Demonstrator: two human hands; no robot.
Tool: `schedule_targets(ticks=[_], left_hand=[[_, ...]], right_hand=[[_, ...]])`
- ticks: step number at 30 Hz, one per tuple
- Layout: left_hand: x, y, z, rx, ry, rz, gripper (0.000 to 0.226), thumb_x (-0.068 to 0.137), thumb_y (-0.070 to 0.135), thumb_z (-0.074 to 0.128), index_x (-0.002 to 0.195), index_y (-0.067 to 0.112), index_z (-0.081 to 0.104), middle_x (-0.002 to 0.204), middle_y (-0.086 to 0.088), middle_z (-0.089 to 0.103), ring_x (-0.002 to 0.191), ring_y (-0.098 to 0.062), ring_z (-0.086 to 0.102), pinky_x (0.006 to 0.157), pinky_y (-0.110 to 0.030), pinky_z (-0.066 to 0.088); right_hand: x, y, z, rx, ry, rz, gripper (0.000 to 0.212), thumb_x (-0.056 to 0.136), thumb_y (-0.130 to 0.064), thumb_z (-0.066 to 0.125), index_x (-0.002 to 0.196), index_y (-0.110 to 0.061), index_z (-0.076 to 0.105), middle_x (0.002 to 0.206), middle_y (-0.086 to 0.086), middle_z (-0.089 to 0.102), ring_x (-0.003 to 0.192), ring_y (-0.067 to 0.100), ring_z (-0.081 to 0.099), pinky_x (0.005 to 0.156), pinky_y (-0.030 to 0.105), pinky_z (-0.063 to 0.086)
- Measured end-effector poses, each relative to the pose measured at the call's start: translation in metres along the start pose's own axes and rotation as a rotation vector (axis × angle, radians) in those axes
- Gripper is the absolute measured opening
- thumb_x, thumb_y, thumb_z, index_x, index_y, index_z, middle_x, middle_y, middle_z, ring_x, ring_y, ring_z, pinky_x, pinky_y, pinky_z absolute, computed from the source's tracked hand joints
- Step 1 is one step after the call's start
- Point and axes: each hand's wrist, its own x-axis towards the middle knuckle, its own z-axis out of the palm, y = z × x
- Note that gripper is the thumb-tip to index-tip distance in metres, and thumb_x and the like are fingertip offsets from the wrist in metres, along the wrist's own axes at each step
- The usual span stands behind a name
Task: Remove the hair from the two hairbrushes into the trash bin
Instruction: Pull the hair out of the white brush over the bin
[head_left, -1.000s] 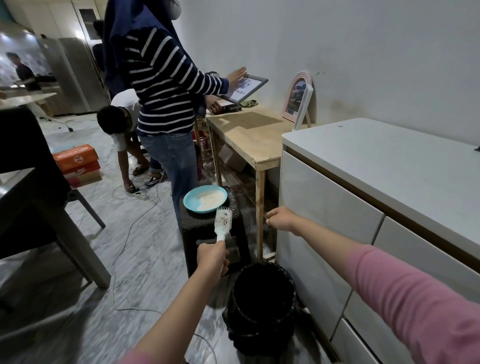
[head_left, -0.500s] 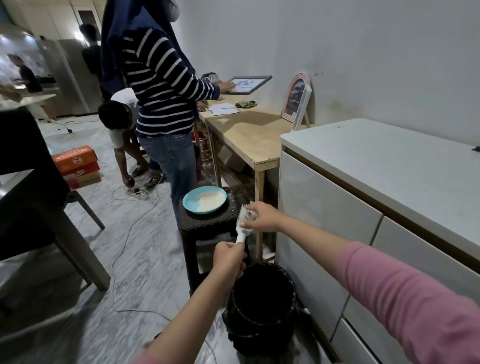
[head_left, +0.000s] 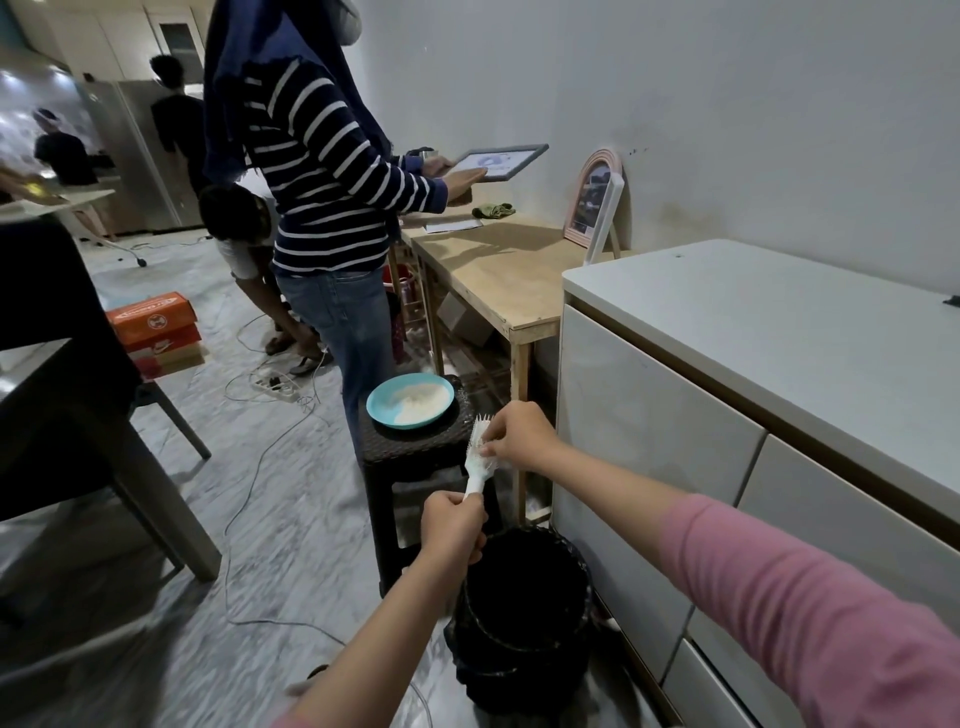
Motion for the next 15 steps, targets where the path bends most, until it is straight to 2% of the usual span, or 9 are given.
schedule_targets(ticks=[3,5,7,11,15], left_hand=[[-0.001,0.0,-0.004,-0.002,-0.007,0.004,0.021,0.089,0.009,0.048,0.069,0.006,0.052,0.062,-0.007,0.054,0.04,-0.016,0.04,0.033,-0.016,0.024],[-0.001,0.0,-0.005,-0.009,-0.012,-0.005,0.019,0.089,0.008,0.048,0.071,0.005,0.054,0.06,-0.007,0.052,0.038,-0.016,0.039,0.033,-0.015,0.023],[0.0,-0.001,-0.007,-0.031,-0.015,-0.031,0.018,0.088,0.008,0.048,0.071,0.004,0.054,0.06,-0.009,0.049,0.037,-0.016,0.037,0.034,-0.015,0.022],[0.0,-0.003,-0.009,-0.06,-0.011,-0.055,0.02,0.089,0.007,0.049,0.07,0.005,0.052,0.056,-0.009,0.042,0.034,-0.015,0.033,0.034,-0.015,0.02],[0.003,-0.007,-0.01,-0.061,0.009,-0.045,0.024,0.092,0.011,0.05,0.068,0.007,0.049,0.059,-0.009,0.041,0.031,-0.014,0.031,0.034,-0.014,0.019]], right_hand=[[0.003,0.006,-0.004,0.068,0.078,0.049,0.011,0.079,-0.007,0.075,0.09,-0.006,0.078,0.096,0.009,0.075,0.092,0.015,0.065,0.091,0.029,0.053],[0.003,0.009,-0.006,0.105,0.138,0.097,0.011,0.08,-0.003,0.071,0.085,-0.009,0.079,0.094,0.008,0.075,0.091,0.014,0.064,0.087,0.025,0.05],[0.003,0.013,-0.007,0.129,0.186,0.123,0.013,0.081,-0.002,0.069,0.082,-0.01,0.079,0.092,0.007,0.075,0.095,0.017,0.065,0.084,0.025,0.049],[0.003,0.018,-0.011,0.181,0.239,0.165,0.011,0.082,-0.004,0.069,0.083,-0.01,0.079,0.095,0.007,0.074,0.102,0.02,0.065,0.09,0.029,0.051],[0.002,0.02,-0.013,0.206,0.288,0.156,0.01,0.082,-0.005,0.069,0.085,-0.009,0.078,0.095,0.007,0.074,0.101,0.02,0.065,0.085,0.024,0.048]])
